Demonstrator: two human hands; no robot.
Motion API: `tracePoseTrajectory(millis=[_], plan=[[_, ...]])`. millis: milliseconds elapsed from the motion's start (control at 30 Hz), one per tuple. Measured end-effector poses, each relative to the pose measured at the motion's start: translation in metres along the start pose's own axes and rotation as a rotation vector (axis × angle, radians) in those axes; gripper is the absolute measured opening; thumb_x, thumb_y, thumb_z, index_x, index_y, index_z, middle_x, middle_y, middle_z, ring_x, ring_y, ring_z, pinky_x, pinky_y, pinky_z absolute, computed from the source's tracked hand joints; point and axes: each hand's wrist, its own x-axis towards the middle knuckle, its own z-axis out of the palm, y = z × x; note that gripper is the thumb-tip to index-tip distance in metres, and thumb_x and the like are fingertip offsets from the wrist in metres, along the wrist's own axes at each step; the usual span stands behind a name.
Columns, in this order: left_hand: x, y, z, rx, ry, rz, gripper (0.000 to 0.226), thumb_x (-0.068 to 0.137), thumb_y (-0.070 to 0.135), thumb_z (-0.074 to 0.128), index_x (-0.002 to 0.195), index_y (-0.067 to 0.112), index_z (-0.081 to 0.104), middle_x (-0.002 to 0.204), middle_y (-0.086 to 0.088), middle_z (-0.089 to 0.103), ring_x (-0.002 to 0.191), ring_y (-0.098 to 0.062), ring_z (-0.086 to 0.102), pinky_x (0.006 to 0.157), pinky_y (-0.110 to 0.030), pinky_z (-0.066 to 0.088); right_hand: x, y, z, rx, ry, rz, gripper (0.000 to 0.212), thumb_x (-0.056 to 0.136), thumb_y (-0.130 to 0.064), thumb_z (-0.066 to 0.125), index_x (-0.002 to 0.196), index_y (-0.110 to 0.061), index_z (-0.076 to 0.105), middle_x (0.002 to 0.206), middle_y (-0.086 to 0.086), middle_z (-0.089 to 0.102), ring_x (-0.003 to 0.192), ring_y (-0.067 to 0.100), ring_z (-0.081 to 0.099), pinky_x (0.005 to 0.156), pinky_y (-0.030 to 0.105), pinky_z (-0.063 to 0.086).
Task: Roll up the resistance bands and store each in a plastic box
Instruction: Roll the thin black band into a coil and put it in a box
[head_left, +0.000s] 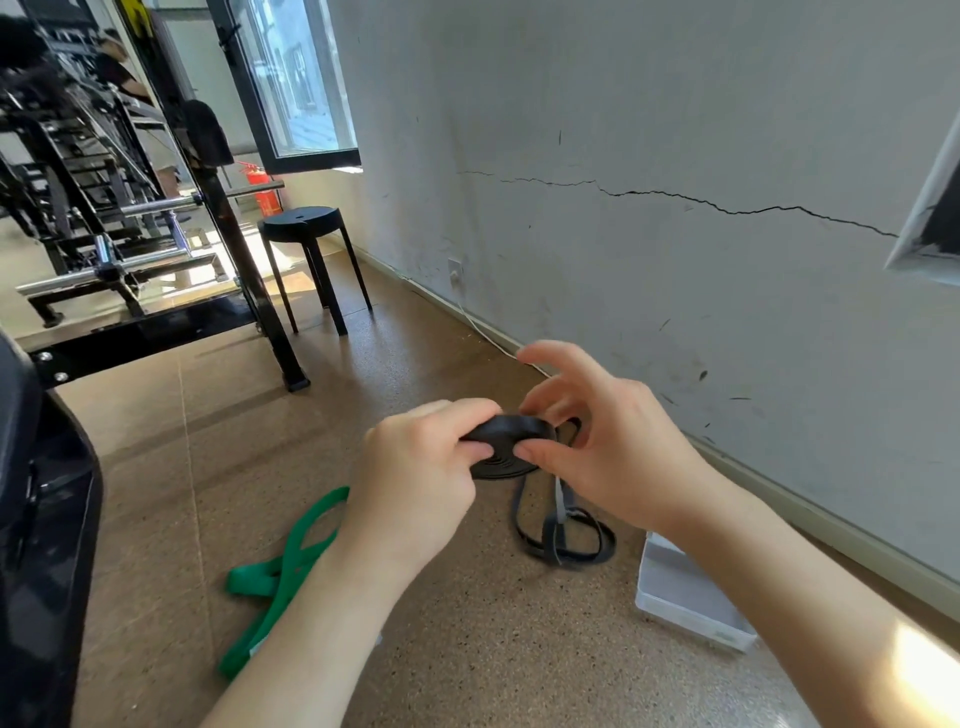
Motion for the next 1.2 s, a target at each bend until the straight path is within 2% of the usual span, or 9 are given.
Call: tracePoseTrajectory(millis=[100,233,400,500,667,900,1067,1133,1200], plan=[[0.001,-0.001,-0.007,-0.171,0.069,-0.172,0.048,0.076,0.003,0.072,0.105,0.04,0.061,0.081,0.022,0.069,0.082,-0.005,0.064,0.076,-0.023,0.052,0.002,0.005,-0.005,0.106,-0.004,0.088,0.042,0.078,-0.021,0.08,0.107,-0.037,0.054,0.094,-0.017,0.069,0.089,-0.007,0.065,0.072,0.007,0.046],[0.002,0.001,-0.011,-0.289,0.076,-0.309,0.047,0.076,0.0,0.074,0.079,0.046,0.07,0.081,0.029,0.069,0.08,0.005,0.066,0.074,-0.009,0.05,0.003,0.004,-0.004,0.157,0.021,0.113,0.033,0.078,-0.02,0.08,0.088,-0.044,0.059,0.085,-0.025,0.065,0.084,-0.008,0.064,0.07,0.004,0.045],[0.004,0.0,-0.009,-0.498,0.077,-0.445,0.05,0.078,-0.004,0.071,0.081,0.046,0.067,0.081,0.023,0.072,0.079,-0.002,0.07,0.077,-0.032,0.059,0.004,0.001,0.004,0.012,0.172,0.002,0.017,0.082,-0.016,0.077,0.095,-0.024,0.071,0.079,-0.02,0.059,0.073,0.003,0.057,0.071,0.02,0.047],[0.005,0.002,-0.009,-0.613,0.052,-0.488,0.048,0.081,-0.01,0.066,0.084,0.038,0.068,0.076,0.017,0.073,0.076,-0.007,0.071,0.065,-0.029,0.061,0.004,-0.002,0.005,-0.07,0.274,-0.083,0.017,0.081,-0.014,0.073,0.097,-0.016,0.072,0.082,-0.008,0.062,0.073,0.01,0.056,0.068,0.03,0.05],[0.006,-0.001,-0.009,-0.685,0.036,-0.578,0.045,0.082,-0.01,0.064,0.086,0.035,0.068,0.079,0.01,0.075,0.078,-0.017,0.073,0.063,-0.041,0.061,0.005,-0.007,0.001,-0.003,0.212,-0.034,0.017,0.084,-0.01,0.071,0.1,-0.016,0.074,0.082,-0.011,0.059,0.073,0.006,0.051,0.067,0.009,0.039],[0.007,0.003,-0.009,-0.768,0.049,-0.612,0.042,0.082,-0.011,0.064,0.09,0.03,0.068,0.083,0.004,0.075,0.079,-0.021,0.073,0.06,-0.037,0.061,0.005,-0.003,-0.006,0.124,0.138,0.06,0.019,0.088,-0.017,0.069,0.105,-0.024,0.075,0.096,-0.013,0.067,0.086,0.0,0.062,0.074,0.013,0.046],[0.004,0.004,-0.006,-0.889,-0.011,-0.633,0.032,0.085,-0.01,0.06,0.097,0.019,0.067,0.094,-0.007,0.073,0.087,-0.028,0.072,0.06,-0.044,0.06,0.004,-0.003,-0.009,0.203,0.117,0.096,0.028,0.084,-0.023,0.075,0.112,-0.026,0.073,0.1,-0.016,0.073,0.094,-0.004,0.066,0.085,0.021,0.054],[0.003,0.002,-0.002,-0.894,-0.101,-0.623,0.03,0.087,-0.007,0.059,0.097,0.02,0.066,0.093,-0.002,0.073,0.092,-0.028,0.071,0.067,-0.046,0.06,0.004,-0.004,-0.01,0.128,0.152,0.093,0.024,0.083,-0.017,0.076,0.105,-0.026,0.076,0.09,-0.018,0.073,0.086,-0.004,0.065,0.08,0.02,0.053],[-0.001,0.002,0.0,-0.677,-0.139,-0.473,0.03,0.088,-0.001,0.061,0.102,0.025,0.062,0.096,0.007,0.072,0.098,-0.013,0.068,0.081,-0.031,0.057,0.003,-0.008,-0.01,0.005,0.173,0.066,0.022,0.081,-0.014,0.076,0.101,-0.023,0.077,0.084,-0.014,0.072,0.08,0.002,0.062,0.075,0.022,0.052]])
